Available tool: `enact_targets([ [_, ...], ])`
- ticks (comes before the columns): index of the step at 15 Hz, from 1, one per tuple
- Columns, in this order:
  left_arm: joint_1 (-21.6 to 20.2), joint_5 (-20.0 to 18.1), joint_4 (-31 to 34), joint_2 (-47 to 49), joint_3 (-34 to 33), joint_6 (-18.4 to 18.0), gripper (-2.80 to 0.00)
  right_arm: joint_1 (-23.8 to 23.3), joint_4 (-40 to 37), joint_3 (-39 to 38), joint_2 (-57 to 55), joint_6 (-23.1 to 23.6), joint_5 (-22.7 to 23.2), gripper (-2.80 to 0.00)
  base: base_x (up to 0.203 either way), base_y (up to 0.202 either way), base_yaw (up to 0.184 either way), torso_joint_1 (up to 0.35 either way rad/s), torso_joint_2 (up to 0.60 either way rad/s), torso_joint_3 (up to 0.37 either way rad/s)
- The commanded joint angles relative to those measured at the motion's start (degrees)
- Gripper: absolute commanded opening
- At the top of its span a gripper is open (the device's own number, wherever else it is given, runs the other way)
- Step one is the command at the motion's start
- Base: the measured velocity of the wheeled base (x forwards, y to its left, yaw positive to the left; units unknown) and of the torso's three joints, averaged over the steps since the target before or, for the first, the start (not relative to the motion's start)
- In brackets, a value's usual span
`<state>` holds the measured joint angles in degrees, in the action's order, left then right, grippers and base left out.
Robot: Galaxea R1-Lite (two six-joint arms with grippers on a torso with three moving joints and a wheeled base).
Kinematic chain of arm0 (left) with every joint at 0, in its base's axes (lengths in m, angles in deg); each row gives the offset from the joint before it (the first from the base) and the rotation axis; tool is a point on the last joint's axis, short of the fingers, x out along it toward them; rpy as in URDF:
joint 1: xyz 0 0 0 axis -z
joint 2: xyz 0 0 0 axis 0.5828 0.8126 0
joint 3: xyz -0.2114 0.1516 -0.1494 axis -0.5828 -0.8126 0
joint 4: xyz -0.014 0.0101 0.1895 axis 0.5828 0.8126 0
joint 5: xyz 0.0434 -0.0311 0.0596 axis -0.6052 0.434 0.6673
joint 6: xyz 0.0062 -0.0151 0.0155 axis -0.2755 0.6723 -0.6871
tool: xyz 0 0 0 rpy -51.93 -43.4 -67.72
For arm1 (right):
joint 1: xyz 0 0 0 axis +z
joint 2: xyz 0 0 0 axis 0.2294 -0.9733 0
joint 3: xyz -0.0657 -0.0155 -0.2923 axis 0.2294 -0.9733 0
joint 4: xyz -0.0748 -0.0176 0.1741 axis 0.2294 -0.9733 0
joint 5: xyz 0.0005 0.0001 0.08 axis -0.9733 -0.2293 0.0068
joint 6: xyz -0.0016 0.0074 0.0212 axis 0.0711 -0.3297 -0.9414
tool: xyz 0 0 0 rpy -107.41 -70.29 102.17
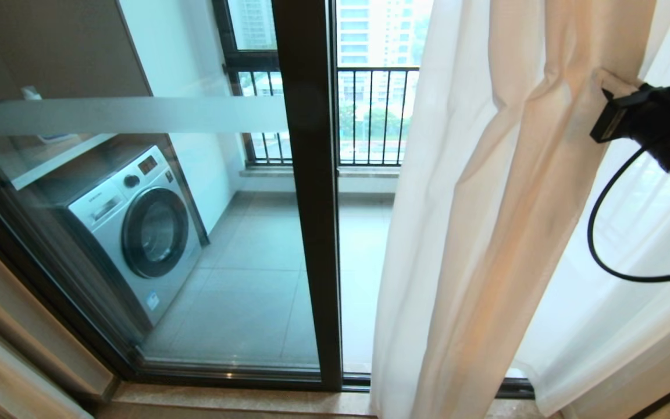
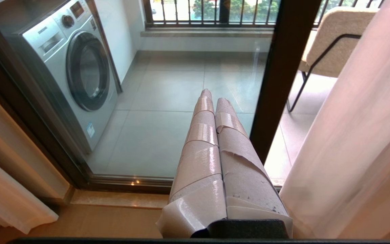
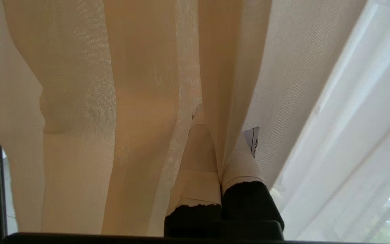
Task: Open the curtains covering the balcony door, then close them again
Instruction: Pull the inner curtains open on both sides
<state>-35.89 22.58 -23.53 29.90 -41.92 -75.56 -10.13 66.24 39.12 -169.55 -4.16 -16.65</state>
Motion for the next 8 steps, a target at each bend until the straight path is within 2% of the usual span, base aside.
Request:
enact_targets([
  [1, -0.1, 0.0, 0.0, 0.0, 0.0, 0.0, -2.80, 0.0, 0.7, 0.0, -0.1, 0.1, 0.0, -2.80, 0.000, -0.192, 0.001, 0.002, 0.00, 0.002],
  [8, 0.0, 0.0, 0.0, 0.0, 0.0, 0.0, -2.80, -0.2, 2.3, 0.0, -0.5, -0.1, 0.0, -2.80, 0.000, -0.191, 0.000, 0.001, 0.00, 0.003],
])
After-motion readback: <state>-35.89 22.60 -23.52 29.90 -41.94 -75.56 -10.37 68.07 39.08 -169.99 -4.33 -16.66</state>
